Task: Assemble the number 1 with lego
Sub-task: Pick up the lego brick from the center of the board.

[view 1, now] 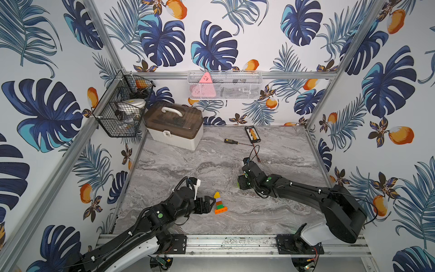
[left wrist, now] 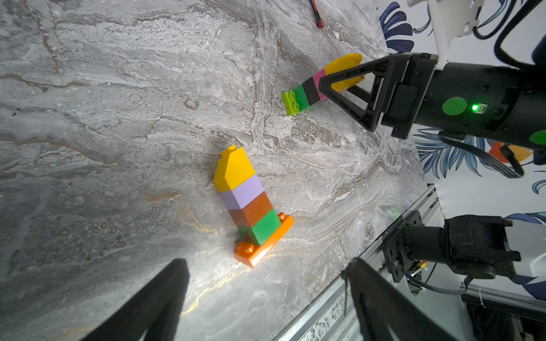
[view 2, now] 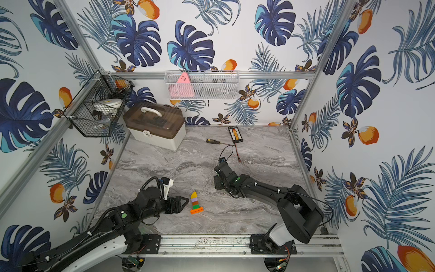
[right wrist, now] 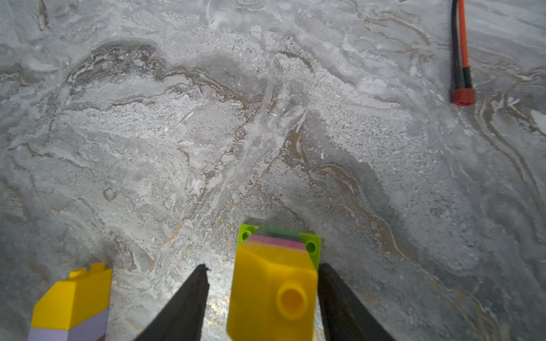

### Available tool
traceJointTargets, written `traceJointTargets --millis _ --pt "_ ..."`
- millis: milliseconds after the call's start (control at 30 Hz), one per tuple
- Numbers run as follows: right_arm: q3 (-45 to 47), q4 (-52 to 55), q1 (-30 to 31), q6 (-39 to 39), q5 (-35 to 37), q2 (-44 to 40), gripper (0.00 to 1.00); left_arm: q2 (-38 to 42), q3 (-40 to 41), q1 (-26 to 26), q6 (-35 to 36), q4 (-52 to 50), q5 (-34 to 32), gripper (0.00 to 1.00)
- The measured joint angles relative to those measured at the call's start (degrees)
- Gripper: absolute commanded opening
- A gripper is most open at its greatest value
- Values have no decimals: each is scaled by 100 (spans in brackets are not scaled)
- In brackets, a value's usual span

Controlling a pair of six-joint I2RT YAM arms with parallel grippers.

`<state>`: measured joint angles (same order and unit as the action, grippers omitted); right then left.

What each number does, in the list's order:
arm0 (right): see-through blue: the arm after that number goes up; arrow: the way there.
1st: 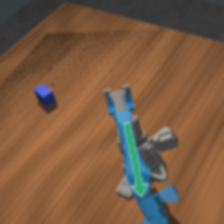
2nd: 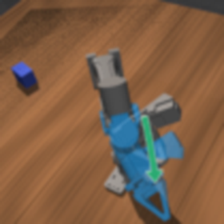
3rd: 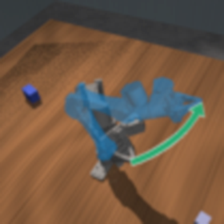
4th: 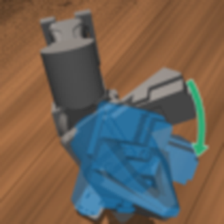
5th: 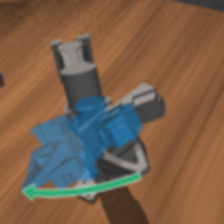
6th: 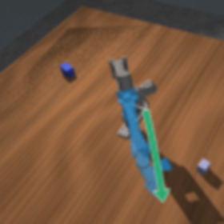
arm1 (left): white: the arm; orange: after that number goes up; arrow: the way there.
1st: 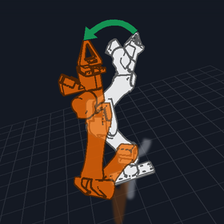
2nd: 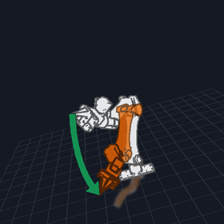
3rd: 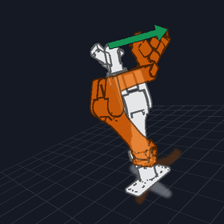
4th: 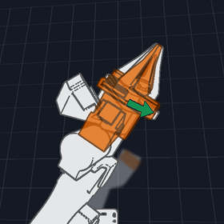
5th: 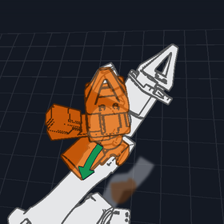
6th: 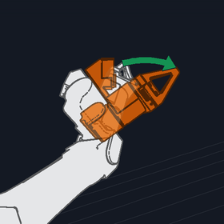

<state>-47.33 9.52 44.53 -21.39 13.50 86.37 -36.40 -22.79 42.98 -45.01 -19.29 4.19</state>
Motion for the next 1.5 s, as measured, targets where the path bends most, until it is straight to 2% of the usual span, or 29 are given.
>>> traceJointTargets --millis 267,533,1033,1233,1500 --pt "-94 4 0 31 105 149 62 -31 0 0 -4 -2 -2 91" --pt "-144 2 0 85 210 341 58 85 0 0 -9 -15 -44 91" --pt "-323 125 0 85 273 420 39 146 0 -4 -24 -94 -111 92" --pt "-584 564 4 83 269 380 36 166 0 -7 -26 -122 -129 92" --pt "-997 1353 0 79 136 372 24 376 0 -11 -28 -142 -164 93"
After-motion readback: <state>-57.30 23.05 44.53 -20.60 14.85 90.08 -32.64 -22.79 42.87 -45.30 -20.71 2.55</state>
